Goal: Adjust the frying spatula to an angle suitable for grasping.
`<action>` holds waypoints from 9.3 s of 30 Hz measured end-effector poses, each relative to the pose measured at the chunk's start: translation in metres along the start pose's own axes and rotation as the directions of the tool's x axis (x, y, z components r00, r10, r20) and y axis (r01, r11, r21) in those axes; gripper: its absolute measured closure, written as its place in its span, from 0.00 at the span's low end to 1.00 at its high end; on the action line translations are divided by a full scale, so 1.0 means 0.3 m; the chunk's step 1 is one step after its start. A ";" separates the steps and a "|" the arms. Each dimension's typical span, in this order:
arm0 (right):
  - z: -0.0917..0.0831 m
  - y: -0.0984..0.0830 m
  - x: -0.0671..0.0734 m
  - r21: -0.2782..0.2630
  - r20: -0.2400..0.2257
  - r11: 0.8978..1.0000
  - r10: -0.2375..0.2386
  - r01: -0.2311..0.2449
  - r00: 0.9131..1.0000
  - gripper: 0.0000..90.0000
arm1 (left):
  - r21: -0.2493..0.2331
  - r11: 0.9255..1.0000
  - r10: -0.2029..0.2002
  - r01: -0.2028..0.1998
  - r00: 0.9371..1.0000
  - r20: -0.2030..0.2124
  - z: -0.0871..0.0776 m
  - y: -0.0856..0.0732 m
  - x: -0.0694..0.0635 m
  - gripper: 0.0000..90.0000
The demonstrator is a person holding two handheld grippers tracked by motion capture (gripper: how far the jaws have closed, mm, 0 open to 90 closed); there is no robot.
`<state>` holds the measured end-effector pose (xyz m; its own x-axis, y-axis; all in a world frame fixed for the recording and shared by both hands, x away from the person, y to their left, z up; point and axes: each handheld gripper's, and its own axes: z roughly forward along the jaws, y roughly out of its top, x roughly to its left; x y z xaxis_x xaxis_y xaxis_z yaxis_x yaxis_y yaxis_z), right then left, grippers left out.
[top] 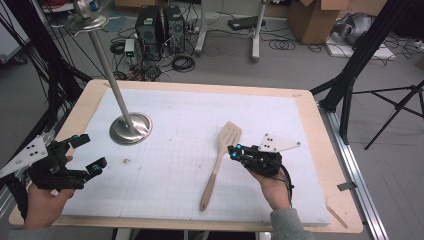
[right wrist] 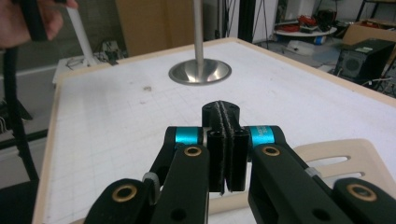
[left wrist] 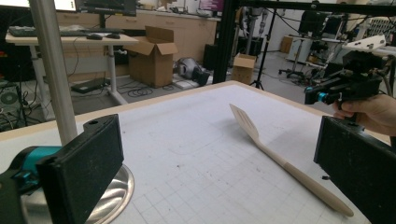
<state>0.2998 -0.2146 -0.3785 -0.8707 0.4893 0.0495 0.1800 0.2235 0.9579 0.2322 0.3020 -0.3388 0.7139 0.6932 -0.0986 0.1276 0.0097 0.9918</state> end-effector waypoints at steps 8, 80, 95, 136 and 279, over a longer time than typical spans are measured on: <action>0.063 -0.040 -0.006 0.049 0.004 0.999 0.011 -0.011 1.000 1.00 | -0.001 1.000 -0.007 0.007 1.000 -0.001 -0.001 -0.002 0.003 0.02; 0.327 -0.147 -0.004 0.408 0.035 0.912 0.037 -0.048 0.999 1.00 | 0.016 0.999 -0.038 0.038 0.999 -0.014 -0.012 -0.029 0.019 0.02; 0.292 -0.134 -0.003 0.445 0.032 0.894 0.038 -0.048 0.999 1.00 | 0.006 0.999 -0.041 0.041 0.999 -0.034 -0.047 -0.029 0.022 0.02; 0.055 -0.164 -0.090 0.381 0.087 0.917 0.093 -0.119 0.992 1.00 | 0.011 0.999 -0.042 0.042 0.999 -0.033 -0.038 -0.034 0.023 0.02; 0.132 -0.197 -0.094 0.350 0.192 0.916 0.135 -0.196 0.972 1.00 | 0.038 0.998 -0.046 0.047 0.998 -0.033 -0.028 -0.057 0.016 0.02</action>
<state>0.3320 -0.2082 -0.4477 -0.7344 0.6675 0.1228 0.4957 0.4039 0.7689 0.2276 0.3114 -0.3554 0.6844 0.7152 -0.1414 0.1870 0.0152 0.9823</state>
